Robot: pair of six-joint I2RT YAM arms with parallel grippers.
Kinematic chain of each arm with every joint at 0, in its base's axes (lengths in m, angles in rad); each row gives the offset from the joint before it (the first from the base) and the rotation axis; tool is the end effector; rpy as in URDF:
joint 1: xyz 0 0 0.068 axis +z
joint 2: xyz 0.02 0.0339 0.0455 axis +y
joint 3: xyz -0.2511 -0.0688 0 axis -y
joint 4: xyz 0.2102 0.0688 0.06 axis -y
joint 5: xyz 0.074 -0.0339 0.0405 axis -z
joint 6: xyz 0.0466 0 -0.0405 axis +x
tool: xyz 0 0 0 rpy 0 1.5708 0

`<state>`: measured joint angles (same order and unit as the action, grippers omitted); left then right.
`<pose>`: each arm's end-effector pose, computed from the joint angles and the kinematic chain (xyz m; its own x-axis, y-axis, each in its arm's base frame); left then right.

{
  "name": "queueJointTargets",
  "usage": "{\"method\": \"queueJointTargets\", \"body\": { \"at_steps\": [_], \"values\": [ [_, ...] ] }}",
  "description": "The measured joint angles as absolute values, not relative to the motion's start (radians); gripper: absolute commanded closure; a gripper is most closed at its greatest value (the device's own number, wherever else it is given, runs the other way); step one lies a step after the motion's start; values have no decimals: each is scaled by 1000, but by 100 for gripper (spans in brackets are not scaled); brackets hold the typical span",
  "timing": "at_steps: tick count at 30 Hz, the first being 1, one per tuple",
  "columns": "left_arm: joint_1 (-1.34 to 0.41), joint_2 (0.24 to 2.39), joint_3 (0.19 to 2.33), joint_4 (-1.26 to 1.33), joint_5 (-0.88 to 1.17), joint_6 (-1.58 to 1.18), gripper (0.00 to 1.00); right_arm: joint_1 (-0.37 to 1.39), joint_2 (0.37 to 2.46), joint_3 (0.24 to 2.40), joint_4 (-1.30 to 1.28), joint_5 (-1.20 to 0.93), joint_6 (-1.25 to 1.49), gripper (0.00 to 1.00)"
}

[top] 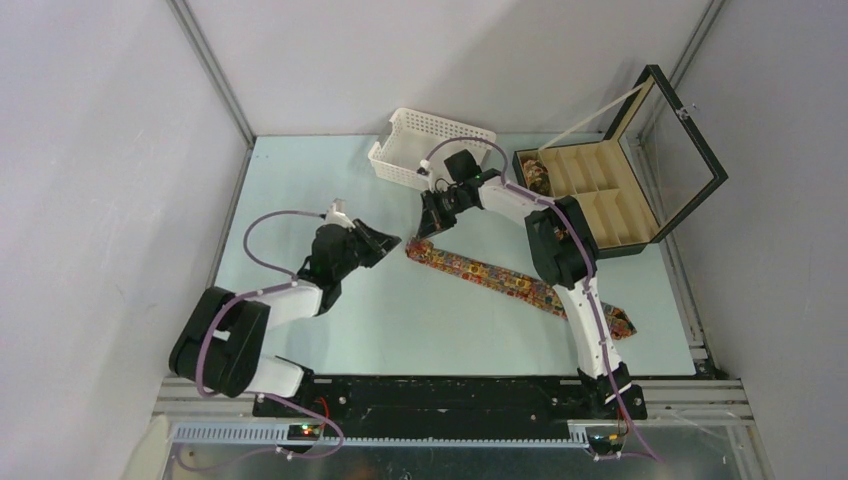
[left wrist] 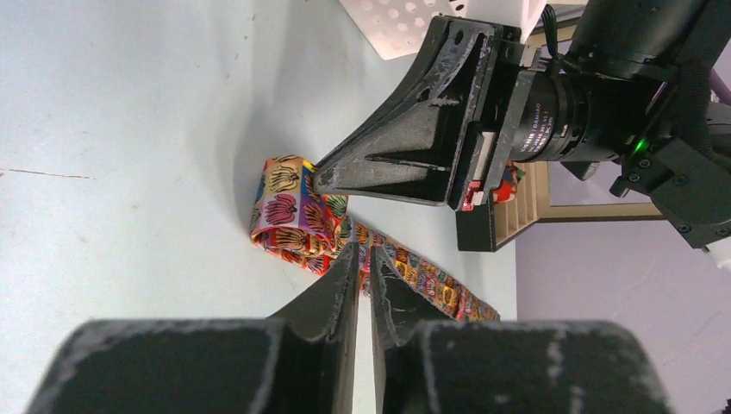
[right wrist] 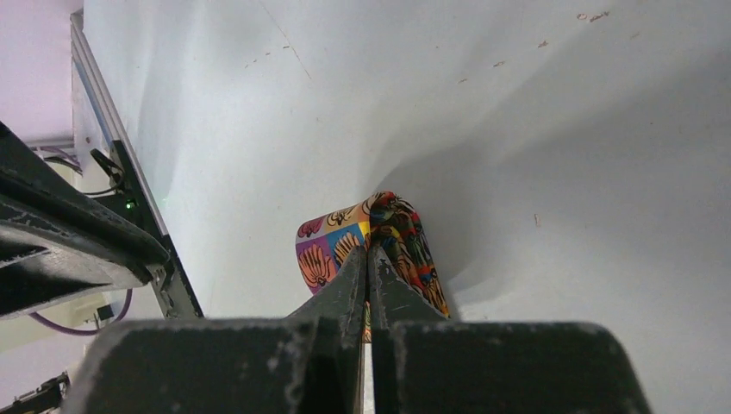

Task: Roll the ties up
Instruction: Roll the tie at the center of the board.

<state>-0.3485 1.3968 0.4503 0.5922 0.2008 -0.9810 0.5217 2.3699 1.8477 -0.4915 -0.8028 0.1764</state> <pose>0.2415 -0.0976 0.1838 -0.6056 -0.6464 -0.4641 0.0129 0.5752 -0.8179 0.3893 0.2625 0.1455 -0.8431 -0.3440 -0.4134 -0.5363 0.4806 0.6939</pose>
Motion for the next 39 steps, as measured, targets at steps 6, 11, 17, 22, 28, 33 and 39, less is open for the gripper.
{"method": "queueJointTargets", "body": {
  "at_steps": [6,11,17,22,28,33,39],
  "values": [
    [-384,1446,450,620,210,-1021,85,522,2342,1805,-460,-779,192,100],
    [-424,1542,450,683,219,-1074,67,522,2323,1783,-439,-770,202,100],
    [-433,1601,450,751,223,-1126,64,522,2317,1783,-431,-766,202,100],
    [-434,1626,450,791,222,-1152,64,522,2317,1783,-431,-766,203,100],
    [-434,1671,450,817,221,-1175,63,522,2317,1783,-430,-766,202,100],
    [-434,1683,450,831,221,-1180,60,522,2317,1783,-430,-766,202,100],
    [-434,1684,451,837,215,-1181,59,522,2317,1783,-430,-767,202,100]
  ]
}}
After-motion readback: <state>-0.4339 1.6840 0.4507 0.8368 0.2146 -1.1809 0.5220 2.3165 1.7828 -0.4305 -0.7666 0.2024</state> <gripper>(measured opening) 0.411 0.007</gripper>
